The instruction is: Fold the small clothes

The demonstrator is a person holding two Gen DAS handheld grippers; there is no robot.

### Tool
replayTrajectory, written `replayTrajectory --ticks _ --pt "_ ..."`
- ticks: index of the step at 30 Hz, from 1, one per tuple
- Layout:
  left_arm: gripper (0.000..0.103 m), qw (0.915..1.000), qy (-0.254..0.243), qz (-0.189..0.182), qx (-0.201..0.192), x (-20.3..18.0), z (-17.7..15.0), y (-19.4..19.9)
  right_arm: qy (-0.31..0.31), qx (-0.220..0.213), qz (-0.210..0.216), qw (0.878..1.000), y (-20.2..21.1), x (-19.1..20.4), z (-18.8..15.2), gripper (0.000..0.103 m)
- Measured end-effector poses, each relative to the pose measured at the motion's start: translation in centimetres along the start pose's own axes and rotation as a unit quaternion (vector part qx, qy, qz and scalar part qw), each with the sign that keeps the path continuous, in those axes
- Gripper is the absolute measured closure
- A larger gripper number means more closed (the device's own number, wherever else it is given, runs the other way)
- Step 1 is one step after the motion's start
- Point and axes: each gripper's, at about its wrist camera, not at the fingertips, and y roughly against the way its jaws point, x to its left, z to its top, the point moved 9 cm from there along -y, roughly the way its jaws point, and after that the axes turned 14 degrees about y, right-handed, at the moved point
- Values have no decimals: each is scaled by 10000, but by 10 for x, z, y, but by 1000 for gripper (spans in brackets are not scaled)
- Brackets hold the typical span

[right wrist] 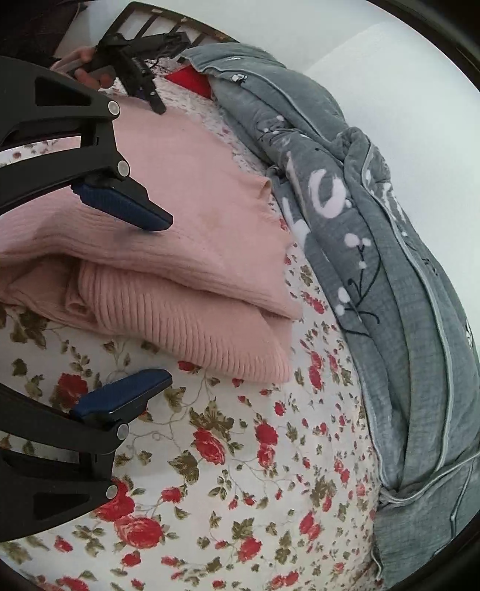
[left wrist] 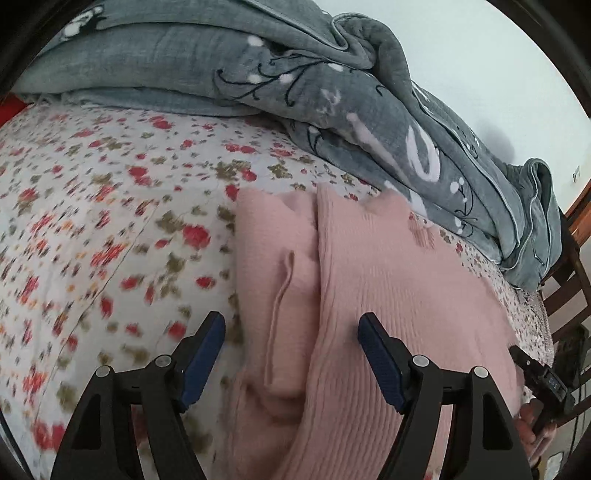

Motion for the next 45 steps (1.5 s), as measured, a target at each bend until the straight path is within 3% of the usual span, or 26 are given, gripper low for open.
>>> replayTrajectory --ticks 4,8,10,11,12,17,20,24,33,37,39,42,45 --pt "30 9998 -192 33 -94 -10 1 -13 225 121 -166 9995 -7 5 3 25" --pt "60 9996 -228 -121 -90 -13 -1 -10 188 143 -189 9995 -13 3 7 27" --pt "70 9994 -20 -343 -57 -9 0 -8 163 119 -335 9992 -13 0 8 39" --pt "75 9989 120 -450 -43 -7 1 -7 135 102 -241 9996 -13 0 8 66" --pt "76 9987 181 -477 -30 -6 1 -7 96 150 24 9998 -16 4 7 74" --pt "80 9999 70 -123 -91 -17 -4 9 -110 27 153 9998 1 7 9 82" --pt "81 9999 127 -99 -21 -19 -18 28 -83 -94 198 9997 25 18 6 83" --pt "81 9996 -147 -225 117 -19 -51 65 -23 -356 418 9985 71 35 -10 83" --pt "79 9976 -565 -316 258 -4 -146 134 354 -378 302 9982 146 49 -82 82" --pt "70 9994 -319 -95 85 7 -158 137 108 -376 -201 9990 137 30 -106 75" --pt "60 9999 -133 -70 24 13 -158 135 -85 -277 -473 9985 127 19 -115 64" --pt "50 9997 155 -167 -2 24 -157 135 -236 -479 -584 9969 136 18 -112 63" --pt "47 9985 363 -397 99 31 -159 131 -27 -876 -1012 9910 161 30 -101 62"
